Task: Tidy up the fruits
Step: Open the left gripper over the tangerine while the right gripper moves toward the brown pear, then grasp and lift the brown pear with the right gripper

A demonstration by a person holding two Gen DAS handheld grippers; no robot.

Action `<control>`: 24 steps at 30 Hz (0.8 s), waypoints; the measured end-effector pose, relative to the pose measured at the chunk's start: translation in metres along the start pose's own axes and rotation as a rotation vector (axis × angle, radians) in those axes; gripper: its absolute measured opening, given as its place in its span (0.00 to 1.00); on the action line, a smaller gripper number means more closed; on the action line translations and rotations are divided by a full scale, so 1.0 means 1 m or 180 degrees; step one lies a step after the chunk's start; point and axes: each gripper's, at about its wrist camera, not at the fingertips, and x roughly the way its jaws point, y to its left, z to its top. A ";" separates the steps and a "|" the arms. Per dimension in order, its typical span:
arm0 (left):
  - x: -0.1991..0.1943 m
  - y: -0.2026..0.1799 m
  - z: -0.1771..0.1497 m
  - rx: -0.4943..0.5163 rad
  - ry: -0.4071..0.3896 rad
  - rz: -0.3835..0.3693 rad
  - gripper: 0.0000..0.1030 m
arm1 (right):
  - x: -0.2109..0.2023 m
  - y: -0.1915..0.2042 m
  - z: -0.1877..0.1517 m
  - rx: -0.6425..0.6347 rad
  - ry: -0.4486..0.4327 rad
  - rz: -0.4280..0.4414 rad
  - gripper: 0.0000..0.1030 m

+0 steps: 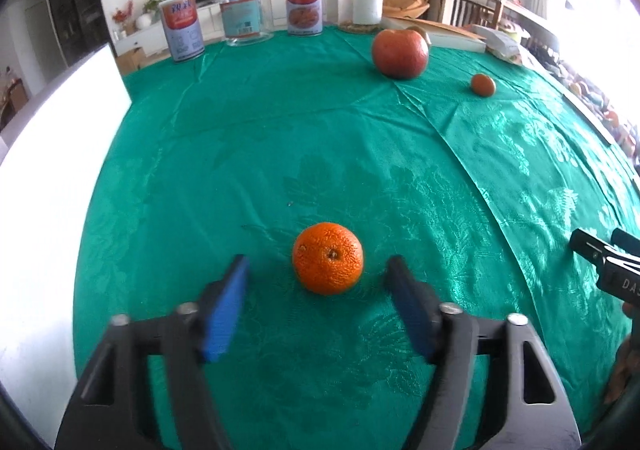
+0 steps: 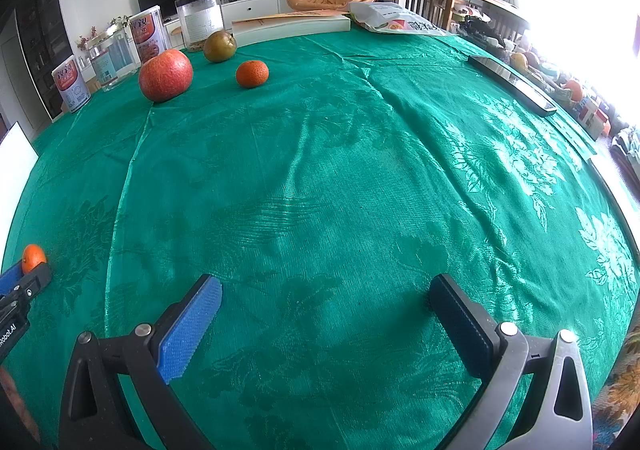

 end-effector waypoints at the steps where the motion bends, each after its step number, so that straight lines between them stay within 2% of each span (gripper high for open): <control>1: 0.001 0.003 0.000 -0.0044 -0.0016 -0.0015 0.84 | 0.000 0.000 0.000 0.0000 0.0002 0.0007 1.00; 4: 0.000 0.003 0.000 -0.0029 0.0003 -0.0013 0.87 | 0.001 -0.001 0.006 0.0003 0.0031 0.0153 1.00; 5: 0.000 0.003 0.000 -0.0024 0.0010 -0.0016 0.88 | 0.002 -0.002 0.012 -0.0005 0.0032 0.0278 1.00; 7: 0.002 0.002 0.000 -0.0015 0.0022 -0.0021 0.93 | 0.004 0.001 0.036 -0.0070 0.0007 0.0344 1.00; 11: 0.004 -0.001 0.000 0.0017 0.0041 -0.0025 0.96 | 0.013 0.020 0.123 -0.0267 -0.0079 0.0667 1.00; 14: 0.005 -0.002 0.001 0.0018 0.0050 -0.0033 0.98 | 0.039 0.045 0.191 -0.0363 0.0041 0.0871 0.98; 15: 0.005 -0.001 0.001 0.0014 0.0051 -0.0038 0.98 | 0.049 0.056 0.210 -0.0381 0.0079 0.0912 0.95; 16: 0.005 -0.001 0.001 0.0011 0.0052 -0.0039 0.99 | 0.061 0.067 0.228 -0.0403 0.0114 0.0920 0.92; 20: 0.005 -0.001 0.001 0.0004 0.0055 -0.0052 0.99 | 0.110 0.105 0.274 -0.0432 0.0229 0.0887 0.89; 24: 0.005 -0.001 0.001 0.0002 0.0054 -0.0052 0.99 | 0.156 0.133 0.292 -0.0492 0.0392 0.0761 0.81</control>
